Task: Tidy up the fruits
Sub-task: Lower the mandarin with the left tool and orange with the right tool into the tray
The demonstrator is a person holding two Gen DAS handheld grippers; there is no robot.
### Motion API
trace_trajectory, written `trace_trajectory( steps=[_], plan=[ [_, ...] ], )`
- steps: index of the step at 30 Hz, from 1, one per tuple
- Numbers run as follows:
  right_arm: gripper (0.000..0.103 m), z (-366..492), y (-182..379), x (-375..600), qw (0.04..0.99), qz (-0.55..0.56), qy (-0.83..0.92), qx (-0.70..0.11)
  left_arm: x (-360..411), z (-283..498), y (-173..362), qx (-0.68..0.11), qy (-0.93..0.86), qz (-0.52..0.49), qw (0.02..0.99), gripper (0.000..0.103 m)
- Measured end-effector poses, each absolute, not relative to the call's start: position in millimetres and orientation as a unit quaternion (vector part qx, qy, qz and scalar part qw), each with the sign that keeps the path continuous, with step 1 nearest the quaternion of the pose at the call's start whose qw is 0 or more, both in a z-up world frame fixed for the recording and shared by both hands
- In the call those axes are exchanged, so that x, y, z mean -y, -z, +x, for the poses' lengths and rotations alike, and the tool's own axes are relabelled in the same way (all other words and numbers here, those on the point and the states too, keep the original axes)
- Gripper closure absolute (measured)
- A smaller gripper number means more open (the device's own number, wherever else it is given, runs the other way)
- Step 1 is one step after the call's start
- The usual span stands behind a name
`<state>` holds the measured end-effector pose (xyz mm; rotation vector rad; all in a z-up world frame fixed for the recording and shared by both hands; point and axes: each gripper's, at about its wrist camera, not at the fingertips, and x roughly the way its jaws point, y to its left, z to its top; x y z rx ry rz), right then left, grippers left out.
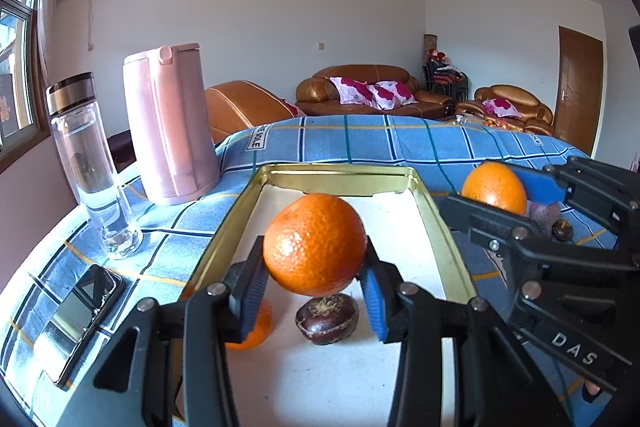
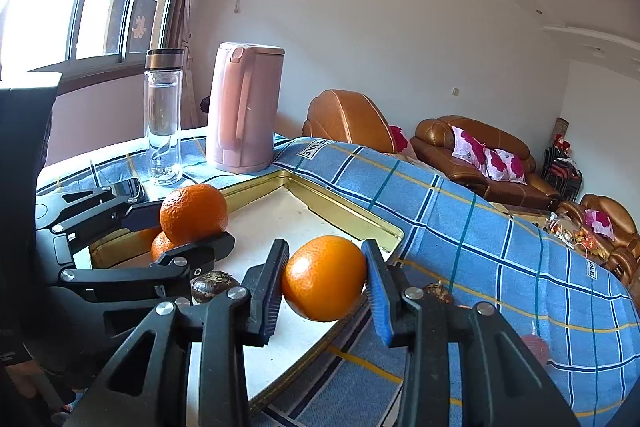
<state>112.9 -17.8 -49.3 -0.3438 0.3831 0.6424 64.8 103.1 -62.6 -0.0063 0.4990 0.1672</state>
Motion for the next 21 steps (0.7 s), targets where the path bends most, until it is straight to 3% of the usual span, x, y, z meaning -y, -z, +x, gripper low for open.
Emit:
trace_trajectory(
  steps=[21],
  plan=[
    [0.064, 118.9, 79.2, -10.9, 0.889, -0.186, -0.339, -0.245, -125.0, 65.9, 81.1, -0.299, -0.101, 0.011, 0.949, 0.059]
  ],
)
